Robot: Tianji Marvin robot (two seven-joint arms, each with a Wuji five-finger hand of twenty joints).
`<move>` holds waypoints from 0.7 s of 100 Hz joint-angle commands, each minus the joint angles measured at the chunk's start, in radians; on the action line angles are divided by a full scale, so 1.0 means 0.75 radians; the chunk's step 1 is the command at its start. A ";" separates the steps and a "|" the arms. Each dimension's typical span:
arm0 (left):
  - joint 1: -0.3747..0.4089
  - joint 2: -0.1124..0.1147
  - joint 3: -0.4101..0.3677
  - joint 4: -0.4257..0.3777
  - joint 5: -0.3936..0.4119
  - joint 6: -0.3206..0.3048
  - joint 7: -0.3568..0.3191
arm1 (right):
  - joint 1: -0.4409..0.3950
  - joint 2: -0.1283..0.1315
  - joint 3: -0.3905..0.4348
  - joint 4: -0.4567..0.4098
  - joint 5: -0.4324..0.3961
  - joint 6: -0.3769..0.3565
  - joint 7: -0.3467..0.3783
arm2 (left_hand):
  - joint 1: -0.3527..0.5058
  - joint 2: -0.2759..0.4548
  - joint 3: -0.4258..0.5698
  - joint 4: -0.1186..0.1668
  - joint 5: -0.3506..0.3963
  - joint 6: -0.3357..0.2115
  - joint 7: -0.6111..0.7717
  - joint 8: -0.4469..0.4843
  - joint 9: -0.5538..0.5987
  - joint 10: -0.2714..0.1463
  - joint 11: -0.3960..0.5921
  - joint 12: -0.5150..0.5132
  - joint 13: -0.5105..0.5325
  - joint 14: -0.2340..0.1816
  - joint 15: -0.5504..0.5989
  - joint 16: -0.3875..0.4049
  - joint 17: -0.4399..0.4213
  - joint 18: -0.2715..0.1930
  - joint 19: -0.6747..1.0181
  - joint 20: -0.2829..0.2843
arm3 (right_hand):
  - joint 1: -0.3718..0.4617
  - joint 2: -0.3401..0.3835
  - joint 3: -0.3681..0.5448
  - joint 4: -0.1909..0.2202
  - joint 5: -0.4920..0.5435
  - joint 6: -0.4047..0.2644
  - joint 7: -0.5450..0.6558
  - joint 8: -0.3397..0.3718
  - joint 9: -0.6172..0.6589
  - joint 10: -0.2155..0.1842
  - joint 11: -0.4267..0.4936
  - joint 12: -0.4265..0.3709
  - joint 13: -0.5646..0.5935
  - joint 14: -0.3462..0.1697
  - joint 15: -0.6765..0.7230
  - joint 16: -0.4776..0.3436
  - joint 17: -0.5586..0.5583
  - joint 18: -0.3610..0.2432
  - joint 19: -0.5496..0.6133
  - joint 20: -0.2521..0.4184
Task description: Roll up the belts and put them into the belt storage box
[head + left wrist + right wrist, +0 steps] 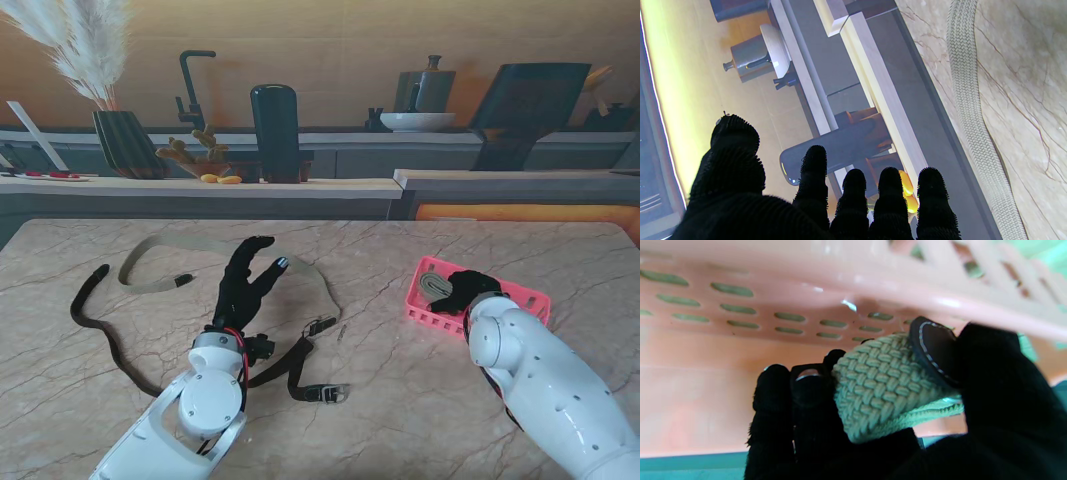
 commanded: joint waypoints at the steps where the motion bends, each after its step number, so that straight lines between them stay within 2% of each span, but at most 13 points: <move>1: 0.006 -0.007 -0.002 -0.004 -0.004 0.005 -0.002 | 0.010 -0.003 -0.012 -0.017 0.005 0.018 0.032 | -0.015 0.038 -0.009 0.036 0.019 -0.004 -0.029 0.014 0.001 0.003 0.033 0.010 0.017 0.000 0.015 0.009 -0.012 -0.009 0.031 -0.015 | 0.060 0.330 0.196 0.073 0.202 -0.208 0.020 0.044 0.022 0.111 0.034 -0.011 -0.010 0.008 0.045 -0.012 -0.047 -0.004 0.069 0.010; 11: 0.006 -0.008 -0.002 -0.005 -0.008 0.010 -0.003 | 0.017 0.004 -0.027 -0.018 0.016 0.044 0.090 | -0.010 0.040 -0.008 0.036 0.022 -0.003 -0.028 0.014 0.000 0.005 0.034 0.010 0.017 0.002 0.017 0.010 -0.012 -0.008 0.034 -0.016 | -0.009 0.394 0.087 0.113 0.189 -0.152 -0.168 0.162 -0.029 0.127 -0.018 -0.039 -0.070 0.034 -0.009 -0.030 -0.099 0.006 0.023 -0.002; 14: 0.007 -0.008 -0.002 -0.006 -0.010 0.011 -0.003 | 0.018 0.007 -0.032 -0.020 0.017 0.054 0.111 | -0.008 0.040 -0.008 0.036 0.023 -0.003 -0.028 0.015 0.001 0.004 0.034 0.010 0.017 0.003 0.017 0.010 -0.011 -0.008 0.036 -0.017 | -0.025 0.418 0.039 0.131 0.177 -0.138 -0.248 0.248 -0.048 0.132 -0.036 -0.049 -0.092 0.043 -0.031 -0.035 -0.117 0.007 0.004 -0.005; 33: 0.007 -0.009 -0.003 -0.005 -0.010 0.012 -0.001 | 0.024 0.023 -0.056 -0.031 0.013 0.105 0.206 | -0.001 0.050 -0.008 0.036 0.025 0.000 -0.026 0.016 0.002 0.005 0.037 0.011 0.019 0.005 0.022 0.012 -0.011 -0.009 0.046 -0.017 | -0.199 0.469 -0.099 0.118 0.020 -0.103 -0.356 0.312 -0.119 0.148 -0.117 -0.084 -0.180 0.078 -0.116 -0.059 -0.191 0.012 -0.067 -0.021; 46: 0.004 -0.010 -0.001 -0.004 -0.016 0.019 -0.001 | 0.012 0.027 -0.048 -0.050 0.016 0.115 0.230 | 0.005 0.053 -0.008 0.036 0.027 0.001 -0.023 0.018 0.001 0.007 0.037 0.010 0.017 0.006 0.025 0.013 -0.012 -0.009 0.052 -0.019 | -0.277 0.476 -0.081 0.117 -0.078 -0.093 -0.367 0.401 -0.144 0.152 -0.137 -0.092 -0.211 0.085 -0.136 -0.059 -0.217 0.009 -0.089 -0.013; 70: 0.003 -0.011 -0.001 -0.001 -0.019 0.016 0.001 | -0.001 0.032 -0.041 -0.071 -0.011 0.126 0.252 | 0.010 0.062 -0.010 0.036 0.029 0.001 -0.018 0.021 0.002 0.008 0.042 0.012 0.026 0.006 0.034 0.016 -0.011 -0.007 0.066 -0.019 | -0.281 0.448 -0.041 0.121 -0.196 -0.074 -0.387 0.453 -0.141 0.148 -0.135 -0.093 -0.194 0.084 -0.139 -0.063 -0.201 0.010 -0.085 -0.005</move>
